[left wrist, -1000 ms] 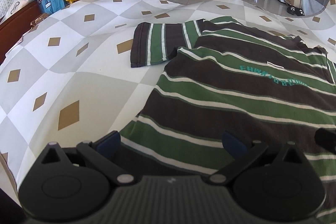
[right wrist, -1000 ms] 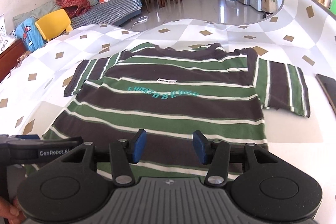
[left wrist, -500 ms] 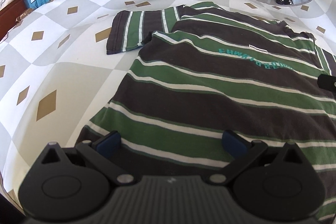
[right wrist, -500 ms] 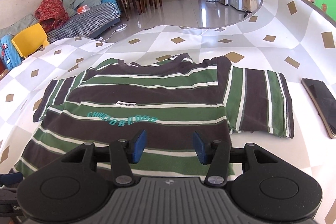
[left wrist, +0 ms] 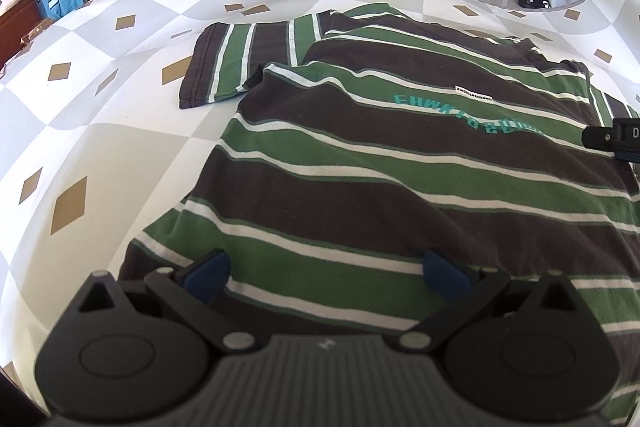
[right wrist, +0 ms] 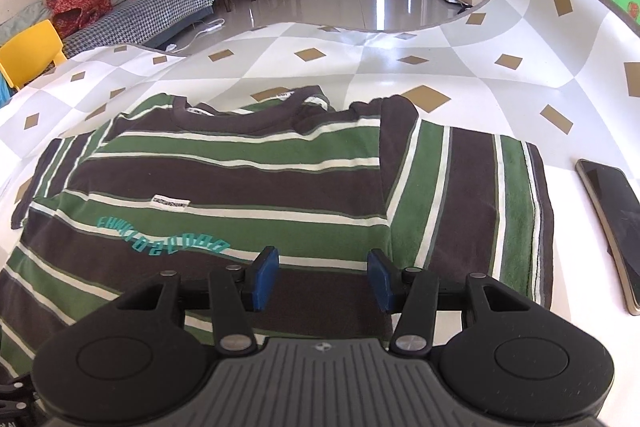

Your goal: Fold clothes

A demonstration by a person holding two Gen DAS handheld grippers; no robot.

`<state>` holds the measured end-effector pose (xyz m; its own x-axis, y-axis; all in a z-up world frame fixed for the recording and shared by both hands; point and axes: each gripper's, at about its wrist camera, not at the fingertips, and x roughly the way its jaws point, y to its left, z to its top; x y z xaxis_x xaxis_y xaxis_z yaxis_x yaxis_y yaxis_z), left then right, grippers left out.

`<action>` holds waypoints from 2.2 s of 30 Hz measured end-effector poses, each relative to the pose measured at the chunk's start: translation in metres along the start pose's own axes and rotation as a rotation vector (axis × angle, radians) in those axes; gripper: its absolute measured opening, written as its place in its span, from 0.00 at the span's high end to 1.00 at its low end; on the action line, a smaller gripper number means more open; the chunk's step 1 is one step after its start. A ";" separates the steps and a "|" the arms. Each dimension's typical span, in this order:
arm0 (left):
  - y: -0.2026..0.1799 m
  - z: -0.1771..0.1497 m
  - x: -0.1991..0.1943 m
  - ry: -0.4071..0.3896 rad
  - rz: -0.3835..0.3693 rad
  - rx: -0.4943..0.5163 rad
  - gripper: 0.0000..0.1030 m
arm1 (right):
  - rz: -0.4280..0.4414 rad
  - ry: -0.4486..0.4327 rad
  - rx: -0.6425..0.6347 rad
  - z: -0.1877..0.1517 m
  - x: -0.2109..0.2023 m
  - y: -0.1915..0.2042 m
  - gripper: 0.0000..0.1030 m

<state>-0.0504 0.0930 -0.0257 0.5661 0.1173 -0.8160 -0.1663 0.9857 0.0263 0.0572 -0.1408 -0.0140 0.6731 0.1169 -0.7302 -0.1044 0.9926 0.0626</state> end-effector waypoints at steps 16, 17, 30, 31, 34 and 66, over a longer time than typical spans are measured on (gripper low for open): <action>-0.008 0.002 0.005 -0.014 -0.026 0.012 0.00 | -0.064 -0.020 -0.065 0.016 0.021 -0.007 0.54; -0.008 0.002 0.006 -0.017 -0.027 0.012 0.00 | -0.067 -0.022 -0.066 0.018 0.022 -0.008 0.54; -0.008 0.011 0.020 -0.036 -0.037 0.018 0.00 | -0.074 -0.025 -0.032 0.029 0.022 -0.016 0.54; -0.008 0.012 0.020 -0.034 -0.039 0.021 0.00 | -0.071 -0.027 -0.029 0.028 0.018 -0.016 0.54; -0.005 0.009 0.017 -0.027 -0.048 0.028 0.00 | -0.056 -0.046 -0.040 0.023 0.002 -0.011 0.54; 0.008 -0.057 -0.039 0.035 -0.063 0.072 0.00 | -0.043 0.021 -0.125 -0.014 -0.013 0.024 0.49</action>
<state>-0.1201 0.0897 -0.0271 0.5447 0.0520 -0.8370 -0.0725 0.9973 0.0148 0.0361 -0.1193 -0.0125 0.6635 0.0726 -0.7446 -0.1672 0.9845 -0.0529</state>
